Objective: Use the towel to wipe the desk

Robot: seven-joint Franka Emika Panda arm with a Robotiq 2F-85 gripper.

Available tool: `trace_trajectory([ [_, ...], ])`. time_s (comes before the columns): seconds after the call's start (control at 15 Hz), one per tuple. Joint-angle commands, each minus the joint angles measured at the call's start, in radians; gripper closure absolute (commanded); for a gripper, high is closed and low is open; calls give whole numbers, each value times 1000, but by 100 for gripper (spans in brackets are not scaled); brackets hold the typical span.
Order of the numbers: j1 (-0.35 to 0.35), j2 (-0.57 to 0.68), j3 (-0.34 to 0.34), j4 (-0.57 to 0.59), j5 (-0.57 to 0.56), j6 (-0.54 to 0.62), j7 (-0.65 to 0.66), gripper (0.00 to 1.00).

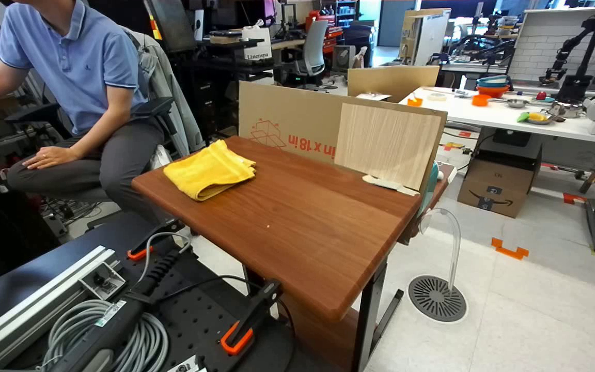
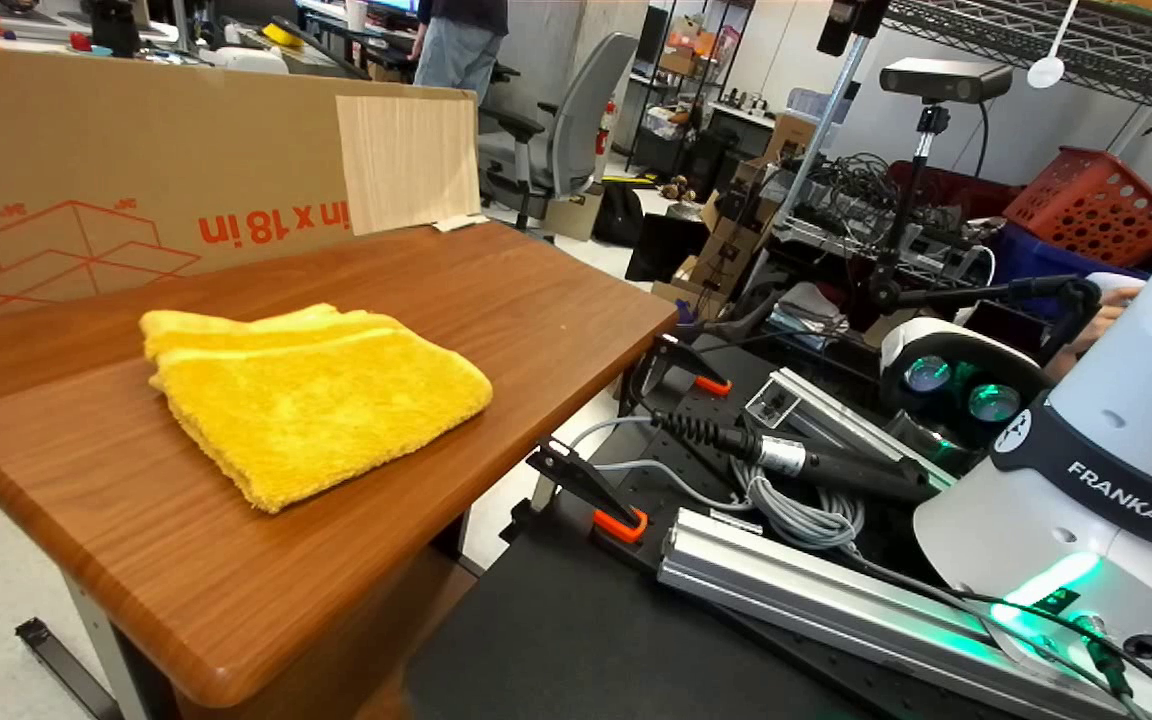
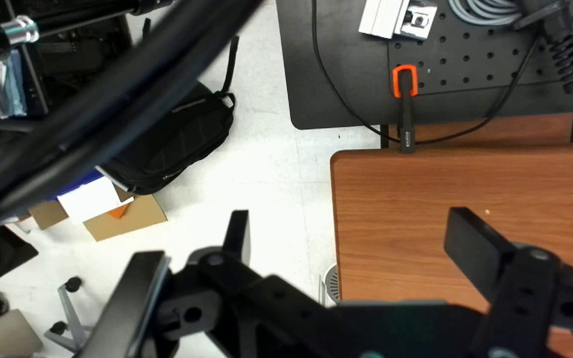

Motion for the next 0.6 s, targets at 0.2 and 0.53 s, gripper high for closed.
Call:
trace_trajectory([
  [0.2,104,13,-67,6,-77,62,-257,0],
  [0.53,211,-38,-97,-12,-16,89,-435,0],
])
